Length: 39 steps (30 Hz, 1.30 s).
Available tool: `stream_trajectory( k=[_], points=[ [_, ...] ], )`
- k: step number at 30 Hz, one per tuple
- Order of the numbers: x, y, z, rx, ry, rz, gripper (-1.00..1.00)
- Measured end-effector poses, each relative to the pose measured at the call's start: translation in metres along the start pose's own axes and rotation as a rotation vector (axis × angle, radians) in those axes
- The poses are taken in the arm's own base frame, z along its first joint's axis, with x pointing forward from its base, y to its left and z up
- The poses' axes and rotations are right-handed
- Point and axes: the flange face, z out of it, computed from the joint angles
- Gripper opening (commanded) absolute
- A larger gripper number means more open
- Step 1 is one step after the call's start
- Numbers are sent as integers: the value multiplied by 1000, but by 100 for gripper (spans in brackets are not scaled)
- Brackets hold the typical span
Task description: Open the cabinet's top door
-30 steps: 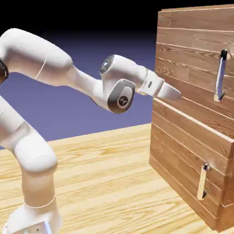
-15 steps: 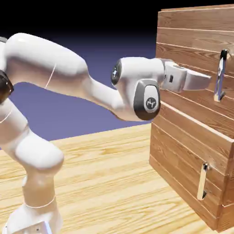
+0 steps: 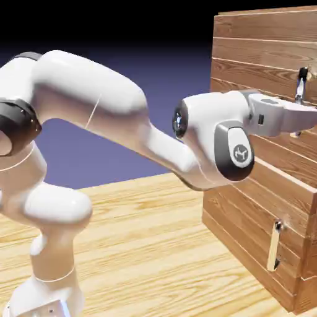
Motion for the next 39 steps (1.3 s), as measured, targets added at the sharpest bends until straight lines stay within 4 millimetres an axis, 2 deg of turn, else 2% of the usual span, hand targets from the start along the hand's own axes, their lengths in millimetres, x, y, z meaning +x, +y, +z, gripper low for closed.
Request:
stream_trajectory(
  k=[1, 3, 19, 27, 35, 39],
  points=[
    [0, -1, 3, 1, 1, -2, -100],
    [0, -1, 3, 1, 1, -2, -100],
    [-12, -13, -40, -71, 74, -2, -100],
    [-17, -18, -54, -96, 99, -1, -100],
    [-26, -27, -77, -140, 139, -2, -100],
    [-35, -36, -98, -176, 179, -3, -100]
  ],
)
